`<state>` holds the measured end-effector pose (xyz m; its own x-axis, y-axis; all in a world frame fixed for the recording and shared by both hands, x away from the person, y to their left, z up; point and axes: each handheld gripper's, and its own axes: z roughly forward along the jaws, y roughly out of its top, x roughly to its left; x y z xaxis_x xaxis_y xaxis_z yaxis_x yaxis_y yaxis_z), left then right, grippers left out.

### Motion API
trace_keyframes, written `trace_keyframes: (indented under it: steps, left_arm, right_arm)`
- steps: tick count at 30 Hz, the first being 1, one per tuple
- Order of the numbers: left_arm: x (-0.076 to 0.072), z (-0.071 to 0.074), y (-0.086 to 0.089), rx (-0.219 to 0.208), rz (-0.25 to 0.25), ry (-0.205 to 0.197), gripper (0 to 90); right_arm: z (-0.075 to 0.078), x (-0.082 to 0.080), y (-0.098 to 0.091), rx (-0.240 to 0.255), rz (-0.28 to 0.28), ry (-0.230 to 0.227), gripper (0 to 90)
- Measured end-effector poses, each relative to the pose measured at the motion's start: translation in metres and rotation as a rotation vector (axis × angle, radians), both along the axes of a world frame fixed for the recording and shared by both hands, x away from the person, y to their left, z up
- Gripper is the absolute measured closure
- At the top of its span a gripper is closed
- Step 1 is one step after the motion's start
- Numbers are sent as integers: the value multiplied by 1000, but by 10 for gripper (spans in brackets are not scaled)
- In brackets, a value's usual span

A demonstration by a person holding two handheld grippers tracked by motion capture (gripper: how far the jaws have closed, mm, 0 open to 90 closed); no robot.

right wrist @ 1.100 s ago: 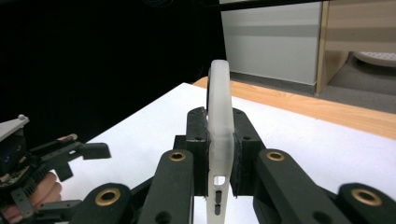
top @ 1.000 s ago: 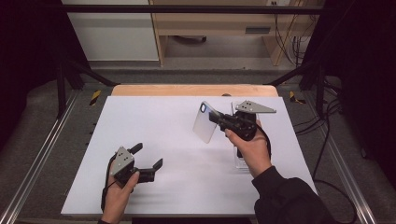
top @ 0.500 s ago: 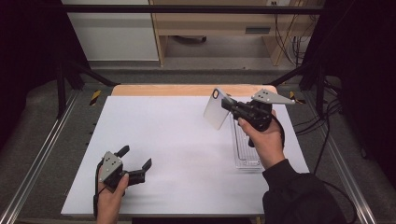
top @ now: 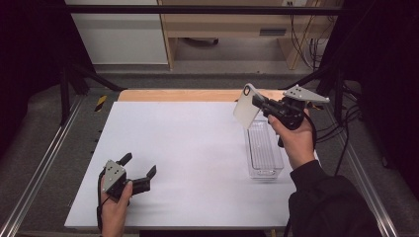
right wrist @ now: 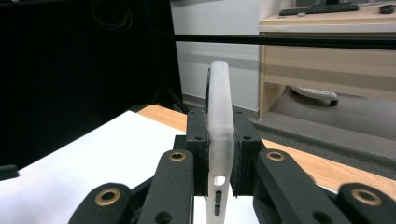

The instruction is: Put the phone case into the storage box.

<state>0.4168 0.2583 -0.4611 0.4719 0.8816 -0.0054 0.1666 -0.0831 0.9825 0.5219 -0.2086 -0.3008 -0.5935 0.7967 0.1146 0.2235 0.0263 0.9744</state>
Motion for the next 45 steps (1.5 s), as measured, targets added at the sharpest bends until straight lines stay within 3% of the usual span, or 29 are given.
trace_keyframes:
  steps: [15, 28, 37, 45]
  left_arm:
    - [0, -1, -1, -1, -10, 6, 14]
    - [2, -1, 1, -6, -6, 9, 14]
    - [2, -2, 0, -5, -8, 9, 14]
    - [2, -2, 1, -5, -11, 8, 14]
  right_arm:
    - [-3, 11, -23, -32, -62, 8, 809]
    - [-17, 37, -36, -50, -113, 43, 809]
    - [-30, 56, -33, -70, -137, 78, 808]
    - [-37, 61, -31, -89, -149, 93, 809]
